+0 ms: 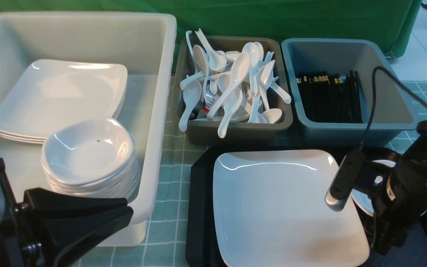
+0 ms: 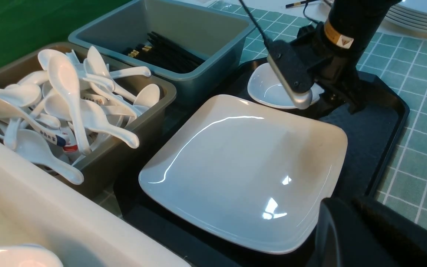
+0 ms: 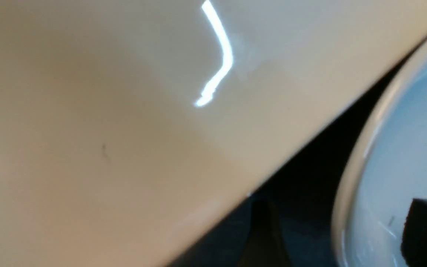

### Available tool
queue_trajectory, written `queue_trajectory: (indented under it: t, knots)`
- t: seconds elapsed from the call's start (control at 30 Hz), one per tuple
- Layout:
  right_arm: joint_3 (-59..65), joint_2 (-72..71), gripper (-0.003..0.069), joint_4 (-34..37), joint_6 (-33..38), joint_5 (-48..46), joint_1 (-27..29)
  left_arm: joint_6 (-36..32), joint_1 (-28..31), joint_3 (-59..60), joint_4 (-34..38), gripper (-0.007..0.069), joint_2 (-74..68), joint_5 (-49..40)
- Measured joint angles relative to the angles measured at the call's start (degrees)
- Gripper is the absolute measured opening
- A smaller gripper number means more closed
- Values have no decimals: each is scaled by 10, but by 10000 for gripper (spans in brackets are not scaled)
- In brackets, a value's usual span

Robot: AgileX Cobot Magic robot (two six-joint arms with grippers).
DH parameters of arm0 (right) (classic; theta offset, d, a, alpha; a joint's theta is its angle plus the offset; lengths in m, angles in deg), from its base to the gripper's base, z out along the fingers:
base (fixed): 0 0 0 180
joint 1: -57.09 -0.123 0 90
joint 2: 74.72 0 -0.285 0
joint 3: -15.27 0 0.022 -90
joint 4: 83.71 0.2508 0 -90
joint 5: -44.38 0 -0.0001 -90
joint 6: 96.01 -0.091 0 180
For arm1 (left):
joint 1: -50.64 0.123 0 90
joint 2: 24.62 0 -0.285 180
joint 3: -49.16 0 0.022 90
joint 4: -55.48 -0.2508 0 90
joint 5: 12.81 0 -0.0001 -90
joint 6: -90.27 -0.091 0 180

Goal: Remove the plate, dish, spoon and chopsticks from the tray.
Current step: Use the right arm to grab a small plate from the dinner plate, then use the right arm to put the small plate into the large storage box on the left

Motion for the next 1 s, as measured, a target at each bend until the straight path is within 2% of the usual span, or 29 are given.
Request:
queue_trajectory:
  t: [0.13, 0.27, 0.4, 0.47, 0.6, 0.73, 0.8, 0.87, 0.9, 1.0]
  knots:
    - [-1, 26, 500, -6, -4, 26, 14, -1, 0, 0, 0, 13, 0, 0]
    - [-1, 28, 459, -7, -14, 37, 19, -2, 0, 0, -1, 13, 0, 0]
    - [-1, 31, 325, -7, -20, 43, 19, -2, 0, 0, -1, 13, 0, 0]
    - [-1, 33, 227, -10, -21, 41, 19, -3, 0, 0, -2, 13, 0, -1]
    - [-7, 17, 179, -16, -34, 28, 13, -3, 0, 0, -2, 13, 0, -7]
    - [-38, -35, 67, 8, -59, -54, -10, -3, 0, 0, -3, 13, 0, -9]
    - [-56, -56, 61, 17, -69, -105, -24, -3, 0, 0, -5, 13, 0, -8]
    - [-103, -113, 60, 30, -99, -194, -61, -3, 0, 0, -12, 13, 0, -7]
    - [-107, -117, 60, 30, -105, -203, -64, -3, 0, 0, -13, 13, 0, -7]
    - [-180, -175, 60, 33, -146, -251, -135, 12, 0, 0, -18, 13, 4, -7]
